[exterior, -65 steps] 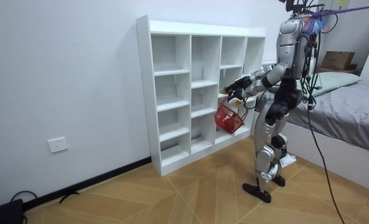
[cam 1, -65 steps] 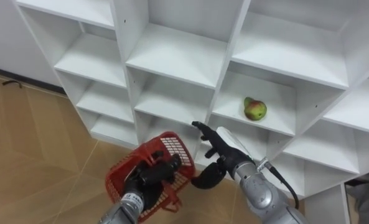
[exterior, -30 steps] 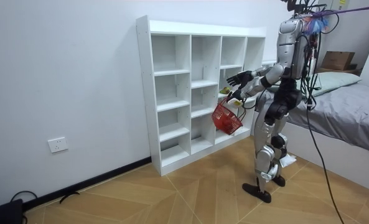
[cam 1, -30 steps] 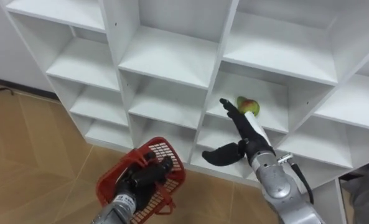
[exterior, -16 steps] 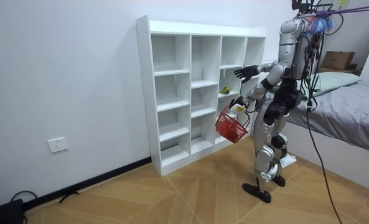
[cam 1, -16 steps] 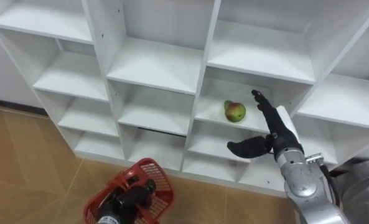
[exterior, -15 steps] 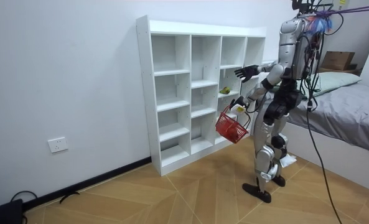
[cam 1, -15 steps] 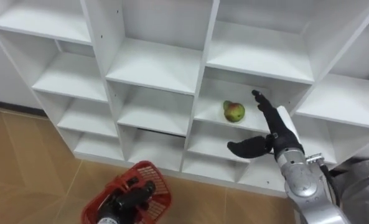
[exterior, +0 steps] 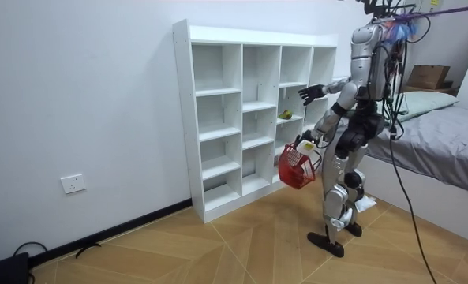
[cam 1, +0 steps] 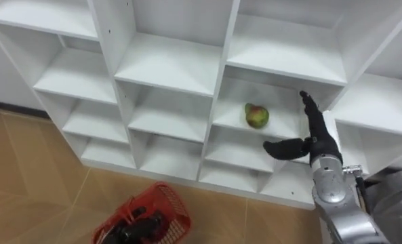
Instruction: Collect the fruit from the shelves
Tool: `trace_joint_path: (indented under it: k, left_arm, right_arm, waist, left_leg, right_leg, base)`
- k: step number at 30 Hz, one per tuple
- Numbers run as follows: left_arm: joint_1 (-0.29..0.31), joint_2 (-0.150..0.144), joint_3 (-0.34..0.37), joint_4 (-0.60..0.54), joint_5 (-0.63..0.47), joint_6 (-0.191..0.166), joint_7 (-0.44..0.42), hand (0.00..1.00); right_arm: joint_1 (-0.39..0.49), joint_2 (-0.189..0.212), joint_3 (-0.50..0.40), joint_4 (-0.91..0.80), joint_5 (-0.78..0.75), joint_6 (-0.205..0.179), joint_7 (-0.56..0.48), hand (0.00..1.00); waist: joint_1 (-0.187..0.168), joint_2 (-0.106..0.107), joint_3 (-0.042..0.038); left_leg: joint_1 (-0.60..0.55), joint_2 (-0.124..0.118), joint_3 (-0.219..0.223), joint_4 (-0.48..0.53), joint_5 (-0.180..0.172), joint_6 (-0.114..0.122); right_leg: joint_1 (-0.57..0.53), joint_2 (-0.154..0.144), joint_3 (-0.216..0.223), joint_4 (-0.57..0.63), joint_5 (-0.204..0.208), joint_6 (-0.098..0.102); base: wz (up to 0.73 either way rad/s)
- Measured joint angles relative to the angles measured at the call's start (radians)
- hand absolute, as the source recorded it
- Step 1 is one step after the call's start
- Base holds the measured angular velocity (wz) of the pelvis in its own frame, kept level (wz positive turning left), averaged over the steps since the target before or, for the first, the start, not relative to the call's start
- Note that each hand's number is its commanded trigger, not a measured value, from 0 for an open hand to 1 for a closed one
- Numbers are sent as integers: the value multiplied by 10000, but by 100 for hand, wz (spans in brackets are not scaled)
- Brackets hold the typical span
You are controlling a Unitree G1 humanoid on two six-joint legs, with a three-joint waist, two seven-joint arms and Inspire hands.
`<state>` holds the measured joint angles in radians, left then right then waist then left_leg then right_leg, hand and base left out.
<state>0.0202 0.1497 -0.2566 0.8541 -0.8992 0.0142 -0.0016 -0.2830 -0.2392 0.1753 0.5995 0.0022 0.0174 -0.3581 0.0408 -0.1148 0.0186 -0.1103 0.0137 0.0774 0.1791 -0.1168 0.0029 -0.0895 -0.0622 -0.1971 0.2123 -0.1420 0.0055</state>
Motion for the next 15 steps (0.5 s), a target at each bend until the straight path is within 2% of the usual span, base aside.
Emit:
trace_joint_path:
  k: [2,6,10,12,15]
  left_arm:
    - [-135,24,-13,150,-8,-3,-3,100]
    - [-454,22,-160,409,-13,-3,-8,100]
    - [-774,-83,-206,731,195,-92,-15,100]
    - [-1047,-123,-208,906,215,-138,-15,100]
    - [-1292,-151,-206,984,217,-150,-21,100]
  right_arm:
    - [-467,0,4,712,102,-43,-170,0]
    - [-907,4,309,1551,307,-88,-432,0]
    - [-1141,6,479,1935,904,-153,-443,0]
    - [-1819,5,477,2530,1250,-167,-486,0]
    - [-2343,9,424,3030,1326,-172,-681,0]
  waist:
    - [106,-86,50]
    - [422,-118,58]
    - [587,-126,81]
    - [617,-151,161]
    - [724,-221,264]
  left_leg:
    - [-287,22,-8,104,-4,-3]
    - [-835,69,-12,214,-10,-3]
    - [-1169,80,-120,285,-4,-11]
    - [-1609,95,-177,473,0,-14]
    - [-1965,100,-284,620,1,-13]
  right_leg:
    - [-243,15,-15,3,42,-25]
    - [-762,25,-103,81,87,-67]
    - [-1015,17,-252,92,103,-93]
    - [-1354,26,-292,116,162,-127]
    - [-1598,41,-370,125,210,-141]
  base:
    - [0]
    - [0]
    - [8]
    - [4]
    - [9]
